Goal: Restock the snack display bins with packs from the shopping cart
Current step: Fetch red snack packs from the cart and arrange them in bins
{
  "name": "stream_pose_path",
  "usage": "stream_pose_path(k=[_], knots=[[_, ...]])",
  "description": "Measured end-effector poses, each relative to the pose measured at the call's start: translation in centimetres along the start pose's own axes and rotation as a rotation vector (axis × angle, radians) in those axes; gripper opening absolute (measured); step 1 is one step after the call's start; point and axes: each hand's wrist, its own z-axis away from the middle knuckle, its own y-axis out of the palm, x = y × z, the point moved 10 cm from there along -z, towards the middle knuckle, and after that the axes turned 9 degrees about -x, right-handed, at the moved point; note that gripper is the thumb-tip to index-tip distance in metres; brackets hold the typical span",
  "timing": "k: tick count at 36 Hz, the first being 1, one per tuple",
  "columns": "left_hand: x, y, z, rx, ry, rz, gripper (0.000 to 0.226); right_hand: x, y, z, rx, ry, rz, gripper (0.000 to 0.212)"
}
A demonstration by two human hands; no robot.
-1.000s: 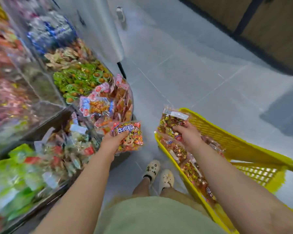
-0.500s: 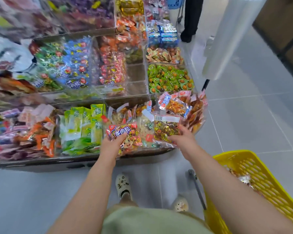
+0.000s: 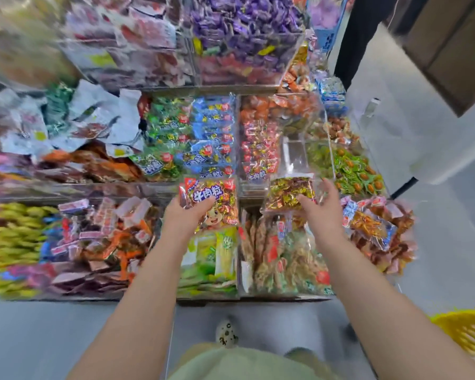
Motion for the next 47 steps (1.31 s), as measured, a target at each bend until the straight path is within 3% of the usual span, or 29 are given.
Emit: stream_pose_path(k=[3, 6, 10, 14, 16, 19, 28, 32, 35, 38, 40, 43, 45, 47], knots=[[-2.5, 0.4, -1.6, 0.044, 0.057, 0.054, 0.032, 2.5, 0.9, -1.6, 0.004, -0.066, 0.000, 0.020], [-5.1, 1.1, -2.5, 0.074, 0.099, 0.099, 0.027, 4.4, 1.2, -3.5, 0.007, -0.112, 0.071, 0.022], [-7.7, 2.1, -3.4, 0.073, 0.125, 0.130, 0.026, 4.8, 2.5, -6.4, 0.115, 0.014, 0.119, 0.009], [-9.2, 2.9, -4.5, 0.067, 0.130, 0.151, 0.045, 5.4, 4.8, -7.7, 0.323, 0.105, 0.224, 0.036], [-9.8, 3.2, -5.0, 0.060, 0.121, 0.173, 0.051, 5.8, 5.4, -8.4, 0.349, 0.098, 0.281, 0.035], [-10.6, 3.6, -5.6, 0.046, 0.099, 0.192, 0.056, 5.2, 6.6, -9.6, 0.357, 0.210, 0.155, 0.027], [-12.5, 4.7, -7.8, -0.058, 0.109, 0.212, 0.029, 0.4, 13.5, -10.9, 0.642, 0.364, 0.227, 0.016], [-12.8, 5.4, -8.4, -0.089, 0.110, 0.201, 0.028, -2.4, 15.3, -11.1, 0.675, 0.530, 0.122, 0.016], [-12.6, 5.8, -8.8, -0.101, 0.110, 0.181, 0.028, -3.7, 15.0, -12.0, 0.705, 0.525, 0.255, 0.015], [-12.3, 6.1, -9.0, -0.119, 0.114, 0.142, 0.030, -4.2, 14.4, -13.2, 0.765, 0.353, 0.672, 0.022], [-11.8, 6.5, -9.1, -0.104, 0.092, 0.125, 0.042, -3.3, 14.4, -14.1, 0.752, 0.149, 0.918, 0.039], [-11.3, 6.6, -9.0, -0.122, 0.064, 0.097, 0.069, -0.3, 14.8, -15.2, 0.561, -0.166, 0.929, 0.081], [-11.2, 6.8, -9.0, -0.111, 0.046, 0.108, 0.080, 3.0, 15.6, -14.5, 0.480, -0.539, 0.882, 0.087], [-11.2, 7.1, -8.9, -0.092, 0.034, 0.124, 0.076, 4.3, 17.4, -12.1, 0.570, -0.924, 0.971, 0.084]])
